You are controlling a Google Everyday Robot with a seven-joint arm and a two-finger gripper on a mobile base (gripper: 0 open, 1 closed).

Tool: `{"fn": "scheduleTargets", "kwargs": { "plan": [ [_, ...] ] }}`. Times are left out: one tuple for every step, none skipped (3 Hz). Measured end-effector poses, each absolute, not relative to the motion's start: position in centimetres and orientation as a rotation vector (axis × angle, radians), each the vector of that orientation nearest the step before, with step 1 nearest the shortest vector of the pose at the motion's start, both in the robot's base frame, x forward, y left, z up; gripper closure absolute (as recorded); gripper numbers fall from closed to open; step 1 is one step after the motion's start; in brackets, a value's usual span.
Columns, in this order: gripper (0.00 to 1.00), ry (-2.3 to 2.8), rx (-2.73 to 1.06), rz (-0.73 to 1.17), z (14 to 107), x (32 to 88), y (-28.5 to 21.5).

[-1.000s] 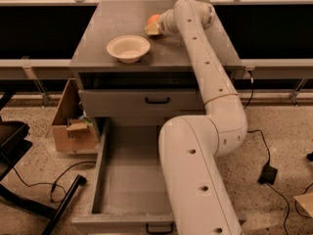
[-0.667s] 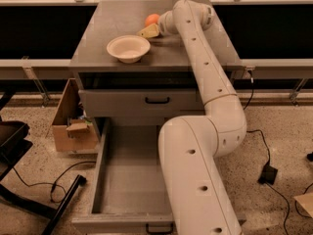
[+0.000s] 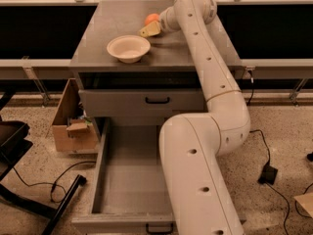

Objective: Pick orange from middle drawer and place on counter

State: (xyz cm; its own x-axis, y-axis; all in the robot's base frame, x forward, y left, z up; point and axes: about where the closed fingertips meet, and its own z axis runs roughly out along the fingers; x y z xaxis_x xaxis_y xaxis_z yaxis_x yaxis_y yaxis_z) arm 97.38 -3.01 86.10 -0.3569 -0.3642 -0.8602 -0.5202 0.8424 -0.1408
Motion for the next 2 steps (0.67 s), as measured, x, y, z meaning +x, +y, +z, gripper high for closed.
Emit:
{"fn": "scheduleTargets", "kwargs": {
  "plan": [
    [0.00,2.033,-0.652,0.132,89.8,95.2,-5.4],
    [0.00,2.101,-0.598,0.060,94.0,92.3,-9.1]
  ]
}}
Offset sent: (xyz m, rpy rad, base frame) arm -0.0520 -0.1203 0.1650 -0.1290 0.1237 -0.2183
